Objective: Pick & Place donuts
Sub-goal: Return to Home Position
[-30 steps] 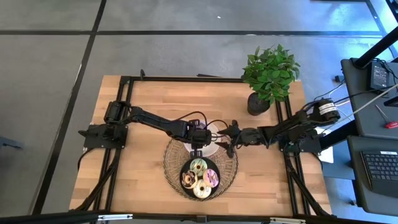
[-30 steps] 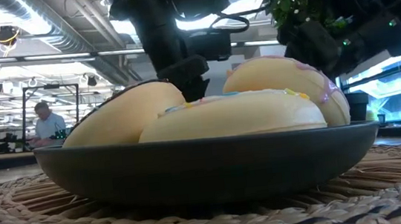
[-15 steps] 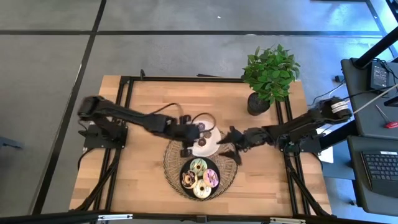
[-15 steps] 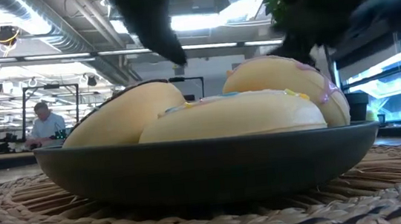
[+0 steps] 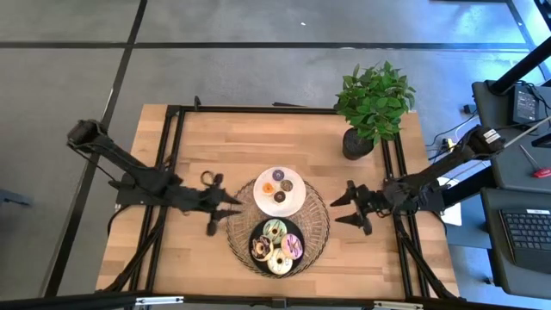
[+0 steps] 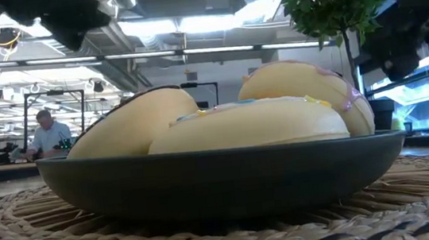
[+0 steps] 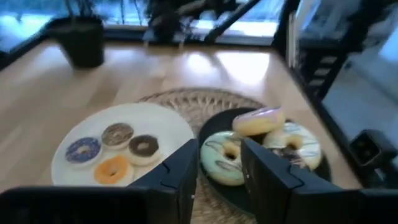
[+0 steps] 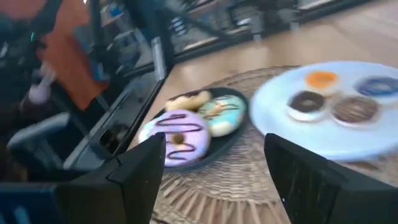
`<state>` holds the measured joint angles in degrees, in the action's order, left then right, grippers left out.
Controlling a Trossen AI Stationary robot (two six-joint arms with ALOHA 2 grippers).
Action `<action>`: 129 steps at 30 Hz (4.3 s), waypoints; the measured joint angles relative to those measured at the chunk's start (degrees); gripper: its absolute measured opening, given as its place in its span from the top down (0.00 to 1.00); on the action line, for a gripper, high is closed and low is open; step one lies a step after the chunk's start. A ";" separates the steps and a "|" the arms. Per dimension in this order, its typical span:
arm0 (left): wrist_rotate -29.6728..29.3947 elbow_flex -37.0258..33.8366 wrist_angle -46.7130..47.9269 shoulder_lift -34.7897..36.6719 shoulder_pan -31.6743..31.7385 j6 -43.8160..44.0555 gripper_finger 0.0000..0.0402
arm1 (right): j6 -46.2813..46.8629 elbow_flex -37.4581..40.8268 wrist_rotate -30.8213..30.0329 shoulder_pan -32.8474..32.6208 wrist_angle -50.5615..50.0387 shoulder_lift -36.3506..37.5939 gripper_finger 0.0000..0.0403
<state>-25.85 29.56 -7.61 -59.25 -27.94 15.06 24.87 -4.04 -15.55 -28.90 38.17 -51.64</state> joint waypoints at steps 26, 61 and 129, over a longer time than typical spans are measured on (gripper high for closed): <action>2.95 -24.26 7.48 50.55 -1.70 -0.72 0.71 | -15.92 3.63 -2.87 -0.14 1.52 12.72 0.32; 12.78 -21.12 14.39 59.27 10.72 -10.32 0.70 | -17.66 3.65 5.16 13.01 -34.81 51.58 0.32; 20.96 -29.08 6.08 58.48 18.43 -9.85 0.70 | -32.70 3.65 5.11 13.39 -35.16 50.12 0.32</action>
<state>-4.89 0.48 -1.53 -0.78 -9.52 5.21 -7.84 -0.38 -10.44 -15.51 3.01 -1.52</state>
